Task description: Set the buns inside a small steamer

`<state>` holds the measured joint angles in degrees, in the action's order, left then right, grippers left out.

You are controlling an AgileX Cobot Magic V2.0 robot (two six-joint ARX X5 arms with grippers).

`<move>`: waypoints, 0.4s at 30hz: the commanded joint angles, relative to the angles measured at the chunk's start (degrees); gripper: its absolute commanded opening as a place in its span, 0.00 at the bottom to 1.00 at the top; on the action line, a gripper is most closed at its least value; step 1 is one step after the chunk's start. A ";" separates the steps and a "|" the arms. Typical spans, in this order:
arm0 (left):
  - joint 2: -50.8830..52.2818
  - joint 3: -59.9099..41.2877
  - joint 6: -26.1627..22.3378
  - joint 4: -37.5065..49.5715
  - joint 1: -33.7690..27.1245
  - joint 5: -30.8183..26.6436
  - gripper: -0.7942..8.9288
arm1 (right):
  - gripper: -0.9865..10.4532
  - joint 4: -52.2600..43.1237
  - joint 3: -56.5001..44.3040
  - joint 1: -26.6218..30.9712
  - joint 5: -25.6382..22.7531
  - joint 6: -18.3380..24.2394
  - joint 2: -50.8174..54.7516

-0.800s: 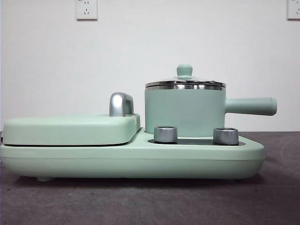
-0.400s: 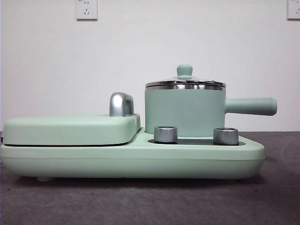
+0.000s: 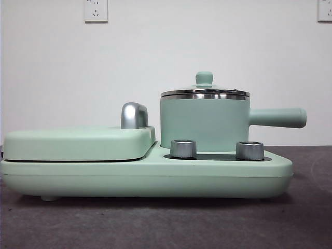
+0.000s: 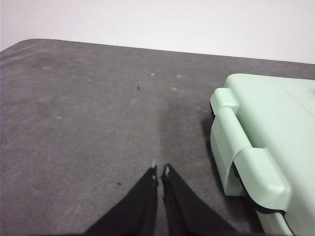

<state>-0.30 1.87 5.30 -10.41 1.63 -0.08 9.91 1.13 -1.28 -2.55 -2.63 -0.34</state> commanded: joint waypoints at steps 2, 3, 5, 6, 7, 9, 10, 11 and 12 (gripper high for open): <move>0.11 -1.14 -0.74 -0.31 -0.11 -0.15 0.11 | 0.10 -0.90 -0.48 0.04 0.09 0.72 0.13; 0.11 -1.14 -0.74 -0.31 -0.11 -0.15 0.10 | 0.10 -0.98 -0.48 0.02 0.11 0.72 0.13; 0.11 -1.14 -0.74 -0.31 -0.11 -0.13 0.10 | 0.10 -0.94 -0.48 0.02 0.09 0.72 0.13; 0.11 -1.14 -0.74 -0.31 -0.11 -0.15 0.10 | 0.10 -0.94 -0.48 0.02 0.09 0.72 0.13; 0.11 -1.14 -0.74 -0.31 -0.11 -0.15 0.10 | 0.10 -0.94 -0.48 0.02 0.09 0.72 0.13; 0.11 -1.14 -0.74 -0.31 -0.11 -0.15 0.10 | 0.10 -0.94 -0.48 0.02 0.09 0.72 0.13; 0.11 -1.14 -0.74 -0.31 -0.11 -0.15 0.10 | 0.10 -0.94 -0.48 0.02 0.09 0.72 0.13; 0.11 -1.14 -0.74 -0.31 -0.11 -0.15 0.10 | 0.10 -0.94 -0.48 0.02 0.09 0.72 0.13; 0.11 -1.14 -0.74 -0.31 -0.11 -0.15 0.10 | 0.10 -0.94 -0.48 0.02 0.09 0.72 0.13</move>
<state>-0.30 1.87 5.30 -10.41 1.63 -0.08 9.58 1.06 -1.28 -2.55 -2.33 -0.34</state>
